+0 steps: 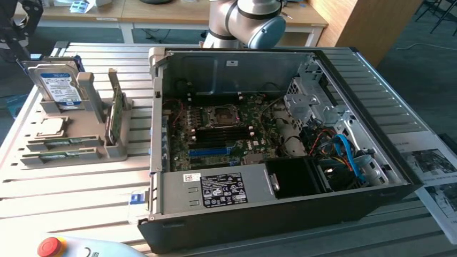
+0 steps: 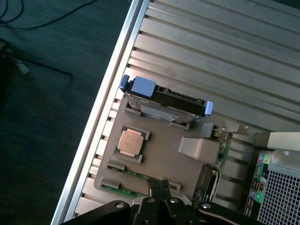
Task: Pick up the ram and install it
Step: 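Pick up the ram and move it above insertion slot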
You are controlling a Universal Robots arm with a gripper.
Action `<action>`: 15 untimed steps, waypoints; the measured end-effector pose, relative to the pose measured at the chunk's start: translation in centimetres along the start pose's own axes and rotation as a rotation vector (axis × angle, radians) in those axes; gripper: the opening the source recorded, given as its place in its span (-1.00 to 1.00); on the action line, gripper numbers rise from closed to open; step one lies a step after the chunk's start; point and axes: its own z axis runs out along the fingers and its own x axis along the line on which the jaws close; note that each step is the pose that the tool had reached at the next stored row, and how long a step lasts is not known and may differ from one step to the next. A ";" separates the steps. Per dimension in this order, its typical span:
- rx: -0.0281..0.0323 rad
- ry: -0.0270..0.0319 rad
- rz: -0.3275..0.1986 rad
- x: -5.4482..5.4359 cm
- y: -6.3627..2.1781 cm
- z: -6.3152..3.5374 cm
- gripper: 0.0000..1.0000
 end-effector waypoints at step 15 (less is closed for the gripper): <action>-0.0304 0.0121 -0.173 0.0 0.00 0.01 -0.80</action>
